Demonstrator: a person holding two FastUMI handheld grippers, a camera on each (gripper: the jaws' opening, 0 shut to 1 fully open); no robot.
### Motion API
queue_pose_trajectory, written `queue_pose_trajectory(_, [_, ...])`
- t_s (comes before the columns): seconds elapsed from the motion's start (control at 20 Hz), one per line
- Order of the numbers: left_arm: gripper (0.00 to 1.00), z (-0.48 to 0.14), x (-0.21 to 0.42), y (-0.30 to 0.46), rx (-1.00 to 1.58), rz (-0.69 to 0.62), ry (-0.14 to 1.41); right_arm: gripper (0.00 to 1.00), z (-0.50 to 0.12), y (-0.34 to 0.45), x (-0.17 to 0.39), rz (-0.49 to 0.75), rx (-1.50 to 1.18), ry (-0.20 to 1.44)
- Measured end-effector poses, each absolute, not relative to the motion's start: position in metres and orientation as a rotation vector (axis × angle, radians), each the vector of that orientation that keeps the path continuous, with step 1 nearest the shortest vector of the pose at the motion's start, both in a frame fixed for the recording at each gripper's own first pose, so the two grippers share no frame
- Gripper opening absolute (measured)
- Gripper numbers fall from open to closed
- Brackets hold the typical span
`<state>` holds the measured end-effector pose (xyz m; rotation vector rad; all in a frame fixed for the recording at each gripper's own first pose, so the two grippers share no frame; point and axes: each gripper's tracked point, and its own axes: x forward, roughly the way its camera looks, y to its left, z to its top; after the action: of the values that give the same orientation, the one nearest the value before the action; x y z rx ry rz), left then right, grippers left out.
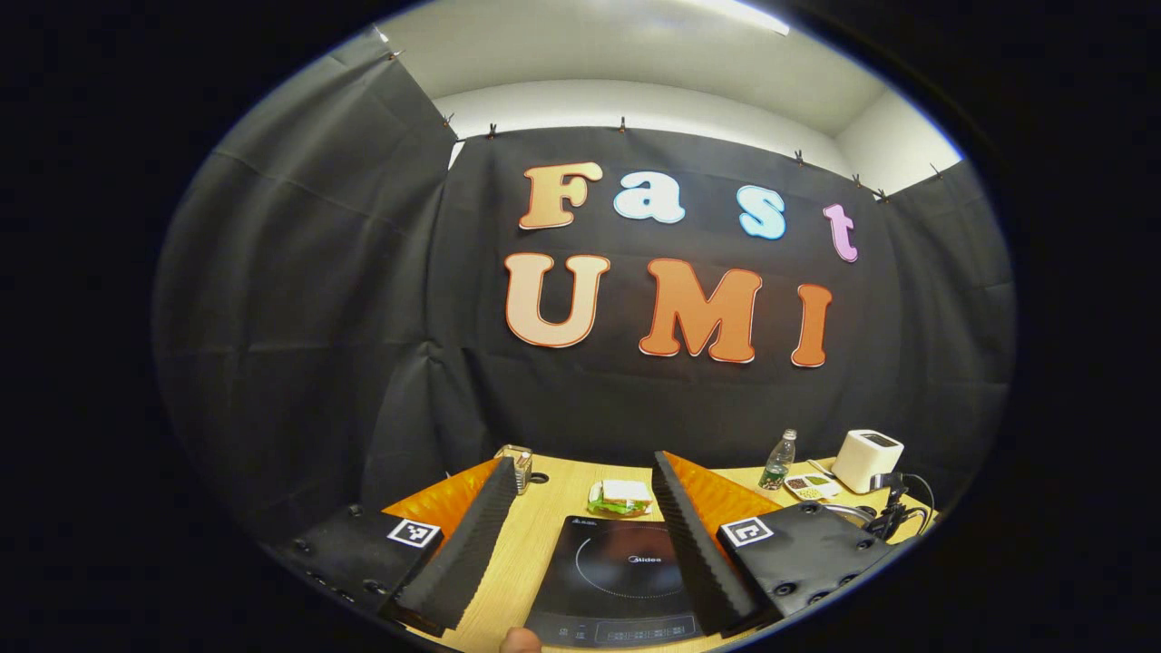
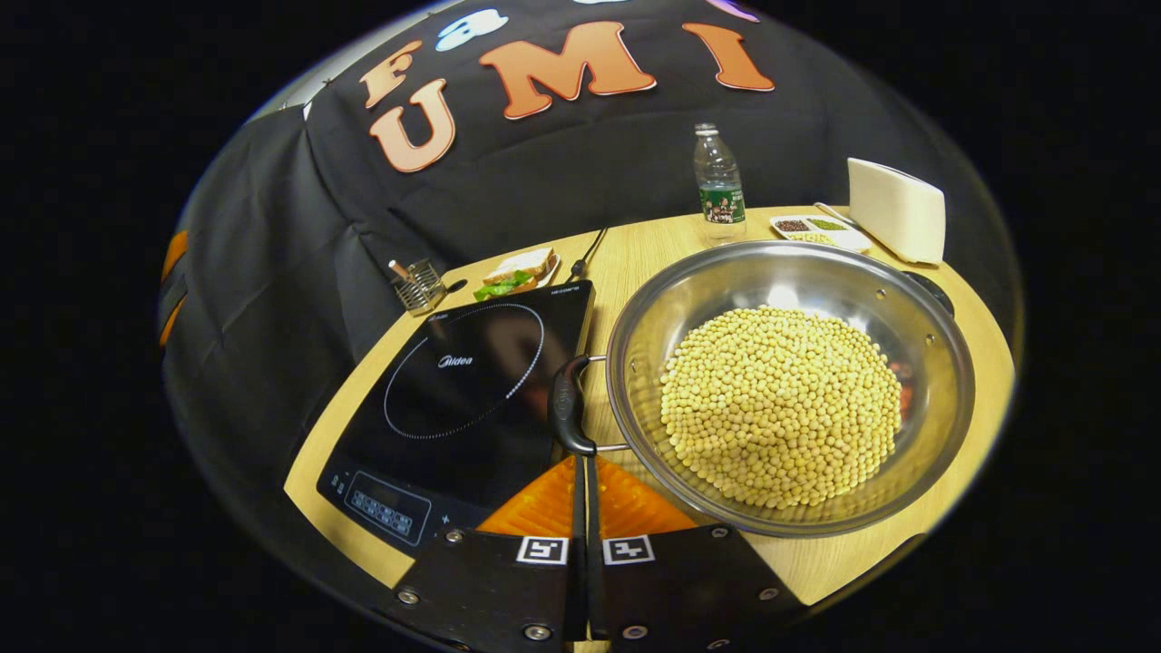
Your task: First push the handle of the pot to place it horizontally, then grasp the pot with both hands and set it on the induction cooktop.
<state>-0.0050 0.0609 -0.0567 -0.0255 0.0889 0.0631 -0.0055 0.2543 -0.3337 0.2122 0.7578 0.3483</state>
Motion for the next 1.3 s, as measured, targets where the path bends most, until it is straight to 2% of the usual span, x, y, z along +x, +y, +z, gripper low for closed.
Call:
queue_pose_trajectory(0.3, [0.97,-0.068,0.000,0.058,-0.015,0.054,0.104,0.00,-0.331,0.258,0.010,0.303,0.272,0.747])
queue_pose_trajectory(0.45, [0.97,-0.073,0.003,0.053,-0.017,0.041,0.111,0.00,-0.314,0.255,0.025,0.276,0.278,0.679])
queue_pose_trajectory(0.9, [0.97,-0.096,0.010,0.015,-0.032,-0.027,0.162,0.00,-0.317,0.258,0.033,0.284,0.234,0.659])
queue_pose_trajectory(1.25, [0.97,-0.123,0.021,-0.048,-0.065,-0.133,0.218,0.00,-0.277,0.204,0.034,0.260,0.228,0.567])
queue_pose_trajectory(1.3, [0.97,-0.129,0.022,-0.059,-0.064,-0.151,0.229,0.05,-0.273,0.191,0.037,0.243,0.220,0.552])
